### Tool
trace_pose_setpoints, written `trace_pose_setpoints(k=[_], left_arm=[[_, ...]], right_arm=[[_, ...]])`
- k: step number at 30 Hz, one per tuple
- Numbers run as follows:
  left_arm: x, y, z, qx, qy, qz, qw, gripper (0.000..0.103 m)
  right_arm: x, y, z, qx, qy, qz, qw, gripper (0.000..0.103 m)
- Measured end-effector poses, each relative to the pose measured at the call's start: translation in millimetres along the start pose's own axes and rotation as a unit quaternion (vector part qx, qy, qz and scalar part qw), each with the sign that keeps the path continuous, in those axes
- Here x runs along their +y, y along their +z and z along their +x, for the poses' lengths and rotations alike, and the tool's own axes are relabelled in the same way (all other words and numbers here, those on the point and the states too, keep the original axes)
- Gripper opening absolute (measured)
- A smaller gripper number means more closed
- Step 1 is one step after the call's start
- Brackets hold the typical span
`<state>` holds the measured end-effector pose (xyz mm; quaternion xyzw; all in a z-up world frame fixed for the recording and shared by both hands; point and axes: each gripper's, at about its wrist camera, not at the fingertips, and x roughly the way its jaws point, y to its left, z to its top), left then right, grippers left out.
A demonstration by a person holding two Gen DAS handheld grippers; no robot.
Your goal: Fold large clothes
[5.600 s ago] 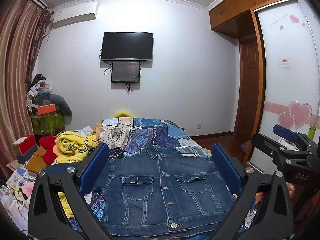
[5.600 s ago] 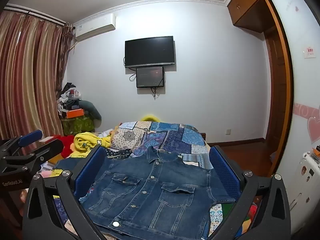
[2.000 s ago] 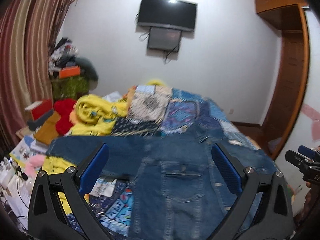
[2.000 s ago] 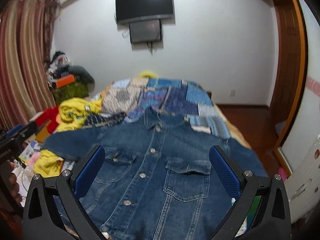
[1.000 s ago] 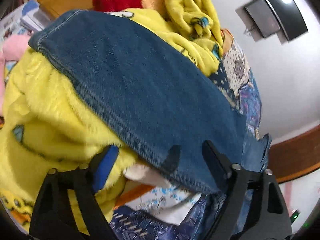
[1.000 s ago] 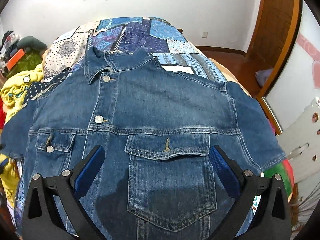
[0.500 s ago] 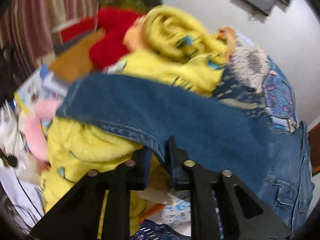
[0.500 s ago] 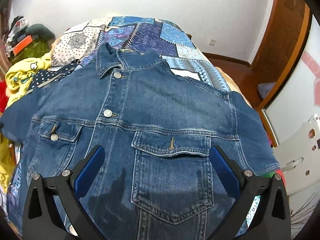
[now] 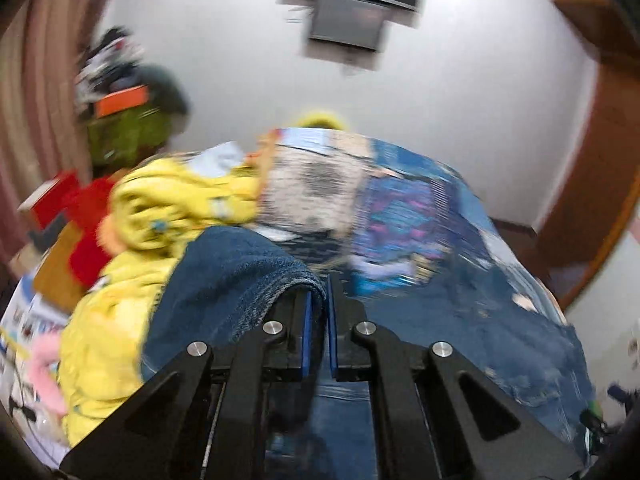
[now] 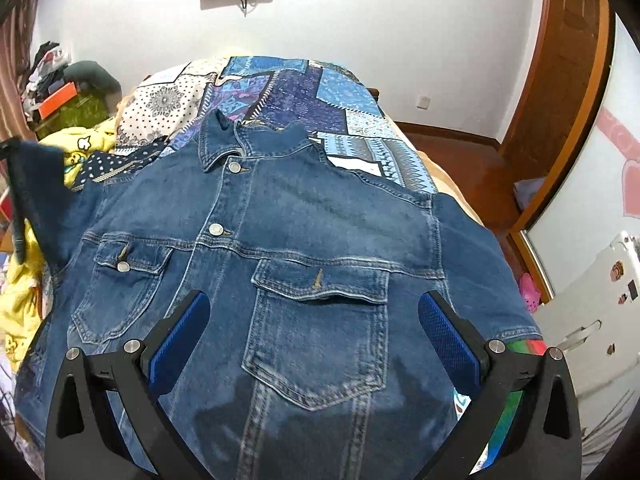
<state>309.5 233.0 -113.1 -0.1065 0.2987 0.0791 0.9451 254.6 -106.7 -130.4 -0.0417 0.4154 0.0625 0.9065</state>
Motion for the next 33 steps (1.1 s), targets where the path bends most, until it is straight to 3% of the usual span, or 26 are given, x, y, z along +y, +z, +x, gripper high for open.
trace_pose_setpoints(k=[3, 8, 14, 19, 22, 25, 28, 31, 33], left_arm=[[-54.7, -20.1, 18.8, 0.046, -0.065, 0.036, 0.9962, 0.005], [-126.5, -66.3, 50.8, 0.121, -0.112, 0.088, 0.9824, 0.004], [-173.6, -121.0, 80.2, 0.195, -0.105, 0.143, 0.9646, 0.004], [-165.0, -135.3, 88.0, 0.236, -0.112, 0.122, 0.9575, 0.005], [-153.1, -134.8, 82.9, 0.251, -0.127, 0.098, 0.9546, 0.017], [-135.2, -126.8, 68.3, 0.234, -0.116, 0.062, 0.9632, 0.040], [-108.3, -114.5, 52.6, 0.209, -0.117, 0.015, 0.9708, 0.045], [-75.4, -100.9, 42.0, 0.182, -0.096, -0.025, 0.9783, 0.065], [-49.3, -94.5, 38.5, 0.168, -0.080, -0.054, 0.9812, 0.069]], right_arm=[[-8.5, -4.6, -4.8, -0.003, 0.008, 0.006, 1.000, 0.103], [-26.5, -13.3, -7.1, -0.003, 0.011, 0.022, 1.000, 0.103], [-50.7, -20.8, -3.8, 0.005, 0.034, 0.059, 0.998, 0.103], [-63.9, -25.1, -1.3, 0.018, 0.055, 0.088, 0.994, 0.103], [-66.6, -25.7, -0.7, 0.020, 0.058, 0.093, 0.994, 0.103], [-66.4, -25.8, -1.8, 0.020, 0.060, 0.091, 0.994, 0.103], [-66.0, -25.8, -0.8, 0.021, 0.061, 0.086, 0.994, 0.103], [-61.4, -24.2, 1.3, 0.025, 0.061, 0.079, 0.995, 0.103], [-56.4, -22.9, 1.8, 0.027, 0.061, 0.072, 0.995, 0.103]])
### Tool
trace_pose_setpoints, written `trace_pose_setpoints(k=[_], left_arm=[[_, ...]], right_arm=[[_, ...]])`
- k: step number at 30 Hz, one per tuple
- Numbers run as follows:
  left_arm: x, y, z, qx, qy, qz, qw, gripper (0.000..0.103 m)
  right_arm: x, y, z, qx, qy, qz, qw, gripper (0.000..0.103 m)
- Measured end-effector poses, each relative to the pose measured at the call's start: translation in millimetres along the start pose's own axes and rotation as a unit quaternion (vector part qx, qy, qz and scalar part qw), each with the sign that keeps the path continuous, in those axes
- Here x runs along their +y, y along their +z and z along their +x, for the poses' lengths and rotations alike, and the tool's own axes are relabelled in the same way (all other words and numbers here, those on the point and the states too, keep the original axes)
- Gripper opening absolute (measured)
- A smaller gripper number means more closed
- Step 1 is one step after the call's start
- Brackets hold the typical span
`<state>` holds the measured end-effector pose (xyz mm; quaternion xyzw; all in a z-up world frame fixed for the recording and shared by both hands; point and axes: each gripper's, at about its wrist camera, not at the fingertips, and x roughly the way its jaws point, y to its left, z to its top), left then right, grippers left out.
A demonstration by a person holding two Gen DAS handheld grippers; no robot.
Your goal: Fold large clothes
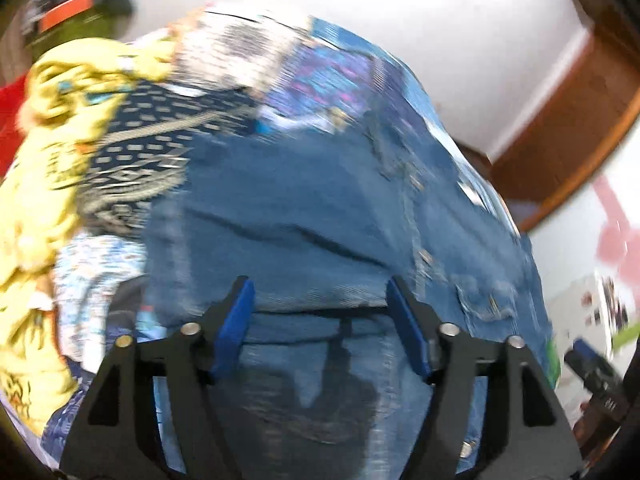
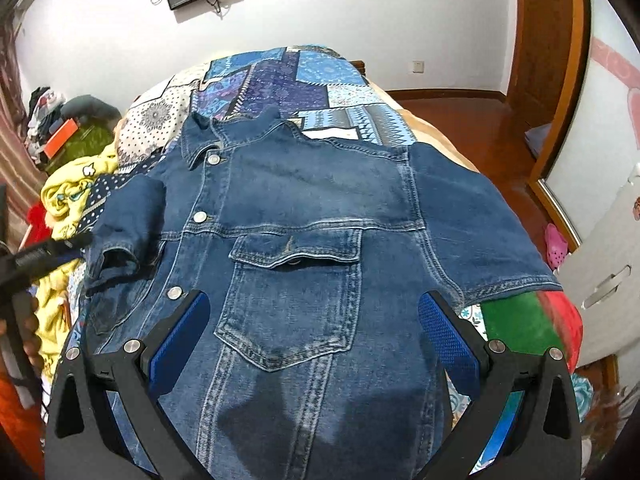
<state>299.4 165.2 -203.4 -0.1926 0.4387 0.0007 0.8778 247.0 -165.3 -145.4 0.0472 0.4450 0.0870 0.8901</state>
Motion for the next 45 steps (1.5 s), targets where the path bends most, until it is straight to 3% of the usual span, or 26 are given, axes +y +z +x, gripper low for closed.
trace_pose_setpoints(k=[7, 12, 16, 19, 23, 27, 31, 37, 41, 45], left_arm=[[88.0, -0.8, 6.6, 0.018, -0.016, -0.119, 0.9926, 0.069], [125.1, -13.9, 37.8, 0.059, -0.074, -0.201, 0.9749, 0.069], [137.2, -21.3, 66.3, 0.087, -0.095, -0.239, 0.9625, 0.069], [143.8, -22.6, 77.8, 0.086, -0.110, -0.263, 0.9546, 0.066], [133.9, -14.7, 72.2, 0.074, -0.089, -0.228, 0.9668, 0.040], [109.5, -4.5, 56.0, 0.052, -0.031, -0.160, 0.9854, 0.029], [83.6, 6.2, 29.2, 0.019, 0.020, -0.094, 0.9952, 0.026], [38.0, 27.4, -5.4, -0.029, 0.075, 0.010, 0.9967, 0.019], [8.9, 40.1, -22.5, -0.040, 0.059, 0.038, 0.9967, 0.018], [-44.6, 57.2, -41.7, -0.068, 0.030, 0.081, 0.9939, 0.017]], right_arm=[[16.2, 2.6, 10.7, 0.011, -0.003, -0.018, 1.000, 0.103], [28.1, 3.3, 17.0, 0.017, -0.006, -0.033, 0.999, 0.103], [34.6, 4.9, 19.6, 0.020, -0.010, -0.044, 0.999, 0.103], [37.3, 5.8, 19.4, 0.018, -0.011, -0.051, 0.998, 0.103], [38.3, 5.8, 19.9, 0.020, -0.014, -0.053, 0.998, 0.103], [36.8, 5.1, 17.0, 0.018, -0.010, -0.048, 0.999, 0.103], [32.9, 3.3, 8.6, 0.009, -0.007, -0.047, 0.999, 0.103], [18.6, 0.5, -2.4, -0.004, -0.003, -0.035, 0.999, 0.103], [4.7, -1.4, -11.2, -0.016, 0.003, -0.018, 1.000, 0.103], [-11.5, -1.5, -16.4, -0.024, 0.001, -0.002, 1.000, 0.103]])
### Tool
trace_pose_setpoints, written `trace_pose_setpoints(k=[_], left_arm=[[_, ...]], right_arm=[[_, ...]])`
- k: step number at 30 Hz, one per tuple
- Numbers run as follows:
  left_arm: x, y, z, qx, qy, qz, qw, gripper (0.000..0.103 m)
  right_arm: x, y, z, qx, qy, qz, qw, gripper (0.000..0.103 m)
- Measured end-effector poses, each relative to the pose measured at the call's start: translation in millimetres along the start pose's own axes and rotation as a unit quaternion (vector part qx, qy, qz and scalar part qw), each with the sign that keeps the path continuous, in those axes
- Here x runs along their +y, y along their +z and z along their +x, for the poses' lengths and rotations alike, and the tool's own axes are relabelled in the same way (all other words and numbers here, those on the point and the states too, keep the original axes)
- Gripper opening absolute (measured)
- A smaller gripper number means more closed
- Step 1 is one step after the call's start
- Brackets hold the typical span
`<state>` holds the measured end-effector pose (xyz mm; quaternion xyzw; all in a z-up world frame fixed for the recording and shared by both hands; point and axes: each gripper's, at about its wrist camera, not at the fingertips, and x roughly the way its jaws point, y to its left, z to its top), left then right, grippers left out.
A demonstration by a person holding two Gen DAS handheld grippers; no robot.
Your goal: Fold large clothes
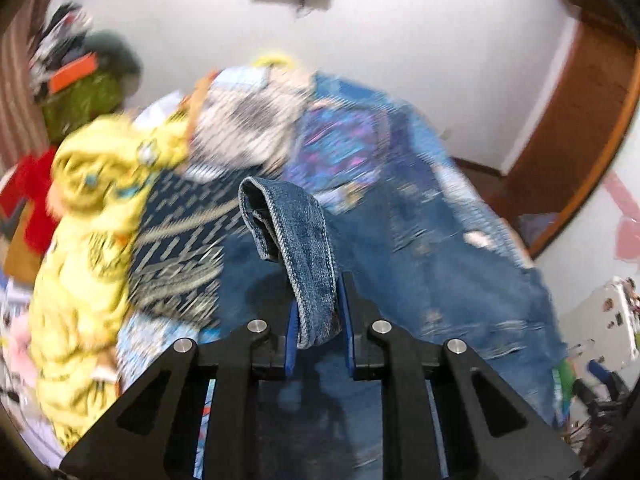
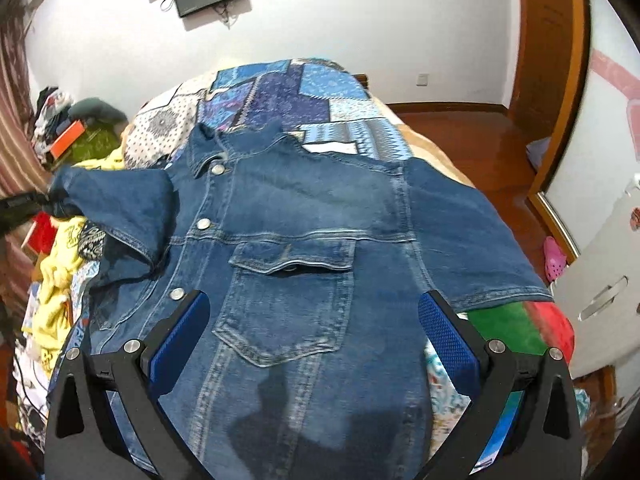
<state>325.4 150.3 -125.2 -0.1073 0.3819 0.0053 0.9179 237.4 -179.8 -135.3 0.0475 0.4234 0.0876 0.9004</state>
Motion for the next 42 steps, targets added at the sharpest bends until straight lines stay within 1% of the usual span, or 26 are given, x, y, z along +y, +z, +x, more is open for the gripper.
trace_pose_setpoints(k=[3, 5, 7, 9, 11, 12, 15, 18, 22, 24, 27, 28, 29, 30, 31, 32, 34, 36, 37, 38, 39, 41, 42], left_arm=[[-50.9, 19.5, -6.3, -0.018, -0.040, 0.036, 0.9984, 0.016], [-83.4, 25.9, -6.5, -0.020, -0.060, 0.059, 0.9962, 0.003], [-118.7, 27.7, 2.2, -0.009, -0.090, 0.075, 0.9931, 0.003], [-150.7, 25.5, 14.8, 0.002, -0.104, 0.097, 0.9899, 0.003], [-180.7, 17.7, 31.2, 0.020, -0.115, 0.113, 0.9867, 0.003], [-196.5, 11.2, 43.1, 0.036, -0.128, 0.118, 0.9840, 0.003], [-229.1, -7.5, 70.6, 0.070, -0.144, 0.130, 0.9785, 0.003], [-252.9, -26.2, 94.6, 0.101, -0.153, 0.133, 0.9740, 0.003], [-272.5, -52.2, 129.1, 0.148, -0.152, 0.141, 0.9670, 0.003], [-276.5, -65.8, 138.9, 0.171, -0.151, 0.147, 0.9626, 0.003], [-277.1, -78.0, 144.6, 0.200, -0.167, 0.147, 0.9544, 0.006], [-278.1, -79.0, 144.1, 0.206, -0.169, 0.147, 0.9527, 0.008], [-278.4, -79.8, 143.1, 0.211, -0.167, 0.147, 0.9518, 0.016], [-278.3, -79.5, 139.6, 0.211, -0.158, 0.148, 0.9533, 0.022], [-277.2, -78.6, 136.8, 0.206, -0.150, 0.150, 0.9553, 0.035], [-276.0, -75.7, 129.8, 0.193, -0.139, 0.153, 0.9592, 0.046], [-270.2, -67.0, 117.0, 0.166, -0.124, 0.155, 0.9659, 0.057], [-258.4, -56.8, 100.0, 0.139, -0.115, 0.152, 0.9716, 0.061], [-252.2, -51.2, 95.8, 0.131, -0.113, 0.151, 0.9733, 0.066], [-244.0, -46.5, 88.0, 0.120, -0.107, 0.150, 0.9756, 0.071], [-234.4, -43.2, 79.4, 0.106, -0.100, 0.149, 0.9779, 0.074], [-217.0, -38.0, 69.3, 0.086, -0.083, 0.150, 0.9814, 0.088], [-203.0, -36.8, 61.4, 0.073, -0.070, 0.149, 0.9837, 0.089]], right_arm=[[-15.7, 0.1, -4.2, -0.006, -0.003, 0.018, 1.000, 0.103], [-27.5, 0.0, -7.8, -0.012, -0.007, 0.029, 0.999, 0.103], [-37.9, 0.6, -9.7, -0.014, -0.015, 0.035, 0.999, 0.103], [-46.3, 1.8, -10.4, -0.016, -0.026, 0.037, 0.999, 0.103], [-54.6, 2.6, -11.6, -0.017, -0.032, 0.040, 0.999, 0.103], [-59.4, 3.0, -11.9, -0.018, -0.034, 0.043, 0.998, 0.103], [-73.5, 1.5, -12.5, -0.016, -0.039, 0.057, 0.997, 0.103], [-86.0, -0.8, -11.4, -0.012, -0.045, 0.068, 0.997, 0.103], [-97.0, -4.3, -6.5, -0.002, -0.056, 0.076, 0.996, 0.103], [-101.1, -5.9, -3.2, 0.004, -0.060, 0.078, 0.995, 0.103], [-105.7, -8.0, 1.7, 0.013, -0.062, 0.080, 0.995, 0.103], [-107.2, -8.6, 3.5, 0.016, -0.063, 0.082, 0.995, 0.103], [-108.6, -8.8, 5.4, 0.019, -0.064, 0.083, 0.994, 0.103], [-110.0, -9.0, 6.9, 0.021, -0.064, 0.085, 0.994, 0.103], [-111.3, -8.8, 7.9, 0.022, -0.065, 0.087, 0.994, 0.103], [-112.6, -7.9, 8.8, 0.023, -0.066, 0.088, 0.994, 0.103], [-115.1, -5.0, 8.7, 0.020, -0.071, 0.091, 0.993, 0.103], [-119.3, -1.4, 6.5, 0.014, -0.072, 0.096, 0.993, 0.103], [-121.7, 0.1, 5.3, 0.012, -0.071, 0.098, 0.993, 0.103], [-125.0, 2.8, 3.7, 0.010, -0.068, 0.101, 0.993, 0.103], [-127.1, 4.5, 2.8, 0.009, -0.066, 0.102, 0.992, 0.103], [-135.1, 9.9, 0.3, 0.004, -0.066, 0.108, 0.992, 0.103], [-139.3, 11.8, -0.5, 0.002, -0.065, 0.110, 0.992, 0.103]])
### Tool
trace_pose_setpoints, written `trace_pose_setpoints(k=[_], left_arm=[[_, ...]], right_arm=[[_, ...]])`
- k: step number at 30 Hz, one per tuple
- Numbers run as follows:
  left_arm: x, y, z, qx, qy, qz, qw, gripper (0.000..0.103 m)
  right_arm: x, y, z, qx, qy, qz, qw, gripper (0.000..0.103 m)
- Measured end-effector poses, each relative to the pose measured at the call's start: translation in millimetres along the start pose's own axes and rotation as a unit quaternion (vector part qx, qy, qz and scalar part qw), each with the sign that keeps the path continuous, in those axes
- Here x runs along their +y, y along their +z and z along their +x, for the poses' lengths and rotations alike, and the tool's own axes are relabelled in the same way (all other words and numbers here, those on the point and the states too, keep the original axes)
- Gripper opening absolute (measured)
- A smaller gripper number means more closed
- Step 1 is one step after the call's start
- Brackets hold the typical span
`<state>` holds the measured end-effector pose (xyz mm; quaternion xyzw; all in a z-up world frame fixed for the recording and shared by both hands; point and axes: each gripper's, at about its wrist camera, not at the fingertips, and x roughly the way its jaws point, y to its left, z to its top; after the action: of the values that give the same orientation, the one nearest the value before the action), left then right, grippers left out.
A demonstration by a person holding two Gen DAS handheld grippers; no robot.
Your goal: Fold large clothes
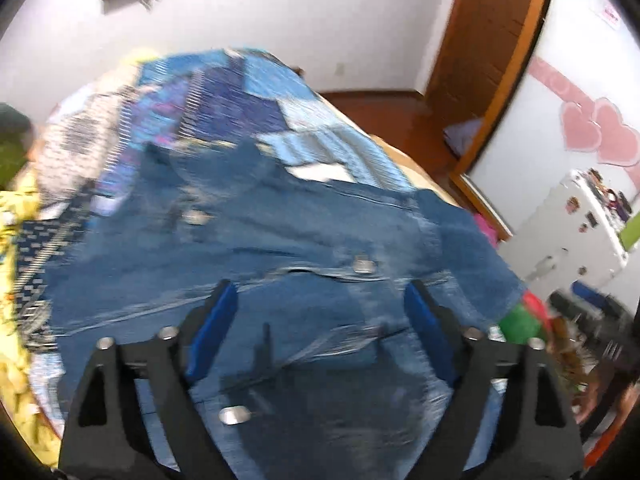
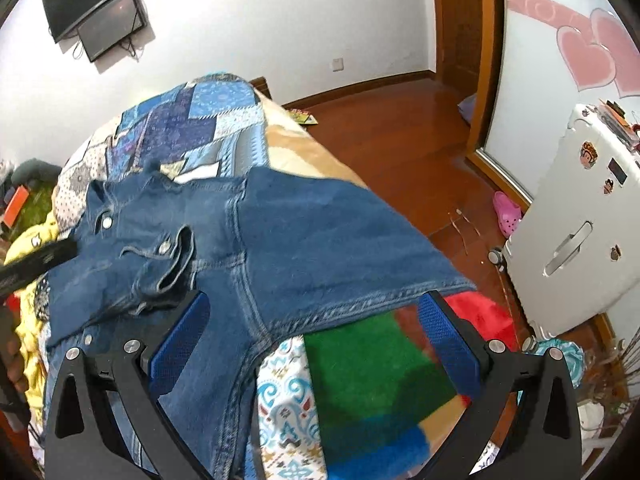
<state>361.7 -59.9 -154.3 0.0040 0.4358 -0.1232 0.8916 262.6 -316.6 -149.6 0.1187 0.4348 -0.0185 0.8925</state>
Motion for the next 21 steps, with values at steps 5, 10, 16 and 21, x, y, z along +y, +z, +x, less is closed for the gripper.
trace_pose_setpoints(k=[5, 10, 16, 21], left_arm=[[46.2, -24.3, -20.9, -0.007, 0.058, -0.007, 0.9983, 0.091], [89.6, -65.4, -23.3, 0.019, 0.088, -0.044, 0.9950, 0.091], [119.6, -106.5, -16.6, 0.051, 0.100, -0.092, 0.9895, 0.091], [136.9, -117.0, -11.0, 0.061, 0.084, -0.141, 0.9846, 0.091]], right_arm=[[-20.4, 7.8, 7.9, 0.011, 0.001, 0.017, 1.000, 0.103], [-46.7, 4.9, 33.8, 0.056, 0.039, 0.063, 0.996, 0.103], [-76.9, -2.5, 73.9, 0.118, 0.092, 0.143, 0.978, 0.095], [-96.9, -10.0, 99.4, 0.141, 0.135, 0.205, 0.959, 0.085]])
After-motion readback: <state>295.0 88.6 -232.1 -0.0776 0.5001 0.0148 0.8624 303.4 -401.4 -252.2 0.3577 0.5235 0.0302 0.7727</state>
